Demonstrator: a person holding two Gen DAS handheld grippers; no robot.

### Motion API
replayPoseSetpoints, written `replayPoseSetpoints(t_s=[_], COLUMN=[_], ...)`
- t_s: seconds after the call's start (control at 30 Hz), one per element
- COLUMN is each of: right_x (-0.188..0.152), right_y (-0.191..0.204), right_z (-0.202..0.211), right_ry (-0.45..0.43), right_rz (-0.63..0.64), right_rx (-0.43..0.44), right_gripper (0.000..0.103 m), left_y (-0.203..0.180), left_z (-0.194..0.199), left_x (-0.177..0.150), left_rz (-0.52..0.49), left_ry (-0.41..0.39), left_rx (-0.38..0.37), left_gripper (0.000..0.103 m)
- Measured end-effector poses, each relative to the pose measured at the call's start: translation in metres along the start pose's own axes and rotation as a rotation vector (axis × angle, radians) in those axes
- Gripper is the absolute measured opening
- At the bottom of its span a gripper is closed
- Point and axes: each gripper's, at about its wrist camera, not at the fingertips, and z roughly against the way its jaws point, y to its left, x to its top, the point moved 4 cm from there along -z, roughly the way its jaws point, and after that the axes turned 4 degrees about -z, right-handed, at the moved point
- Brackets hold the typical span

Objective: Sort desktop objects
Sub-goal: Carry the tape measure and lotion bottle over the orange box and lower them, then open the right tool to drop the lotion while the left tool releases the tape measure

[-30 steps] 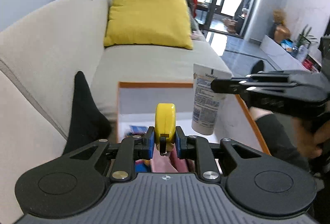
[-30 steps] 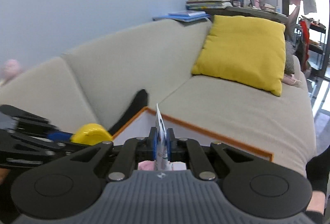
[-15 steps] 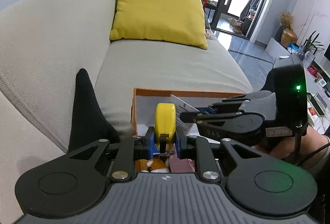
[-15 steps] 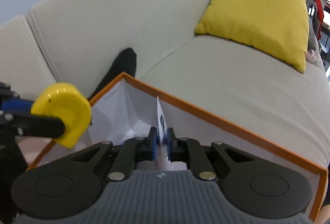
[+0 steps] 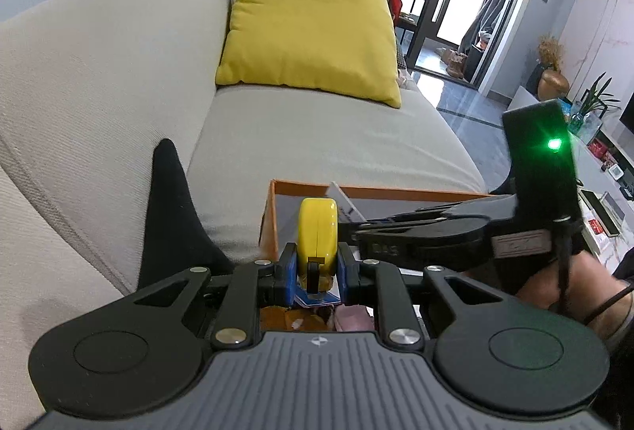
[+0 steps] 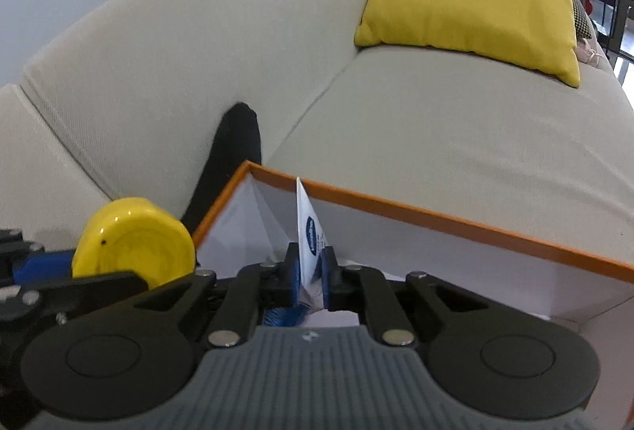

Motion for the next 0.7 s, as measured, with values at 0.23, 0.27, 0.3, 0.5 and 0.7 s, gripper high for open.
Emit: replayPoseSetpoints(t_s=[0.23, 0.27, 0.3, 0.5, 0.7], right_x=[0.002, 0.002, 0.003, 0.002, 0.001], right_y=[0.01, 0.01, 0.009, 0.001, -0.004], right_z=[-0.019, -0.02, -0.022, -0.019, -0.015], right_ry=[0.066, 0.077, 0.08, 0.135, 0.151], right_rz=[-0.07, -0.084, -0.096, -0.275, -0.345], right_rx=[0.042, 0.051, 0.055, 0.134, 0.173], right_gripper=[0.012, 0.013, 0.014, 0.026, 0.035], left_y=[0.008, 0.009, 0.01, 0.012, 0.009], left_z=[0.008, 0.008, 0.009, 0.01, 0.011], left_x=[0.001, 0.001, 0.001, 0.002, 0.002], left_rz=[0.009, 0.01, 0.012, 0.024, 0.024], left_ry=[-0.01, -0.01, -0.011, -0.014, -0.01], left_rx=[0.018, 0.019, 0.02, 0.033, 0.033], left_gripper=[0.022, 0.022, 0.022, 0.022, 0.022])
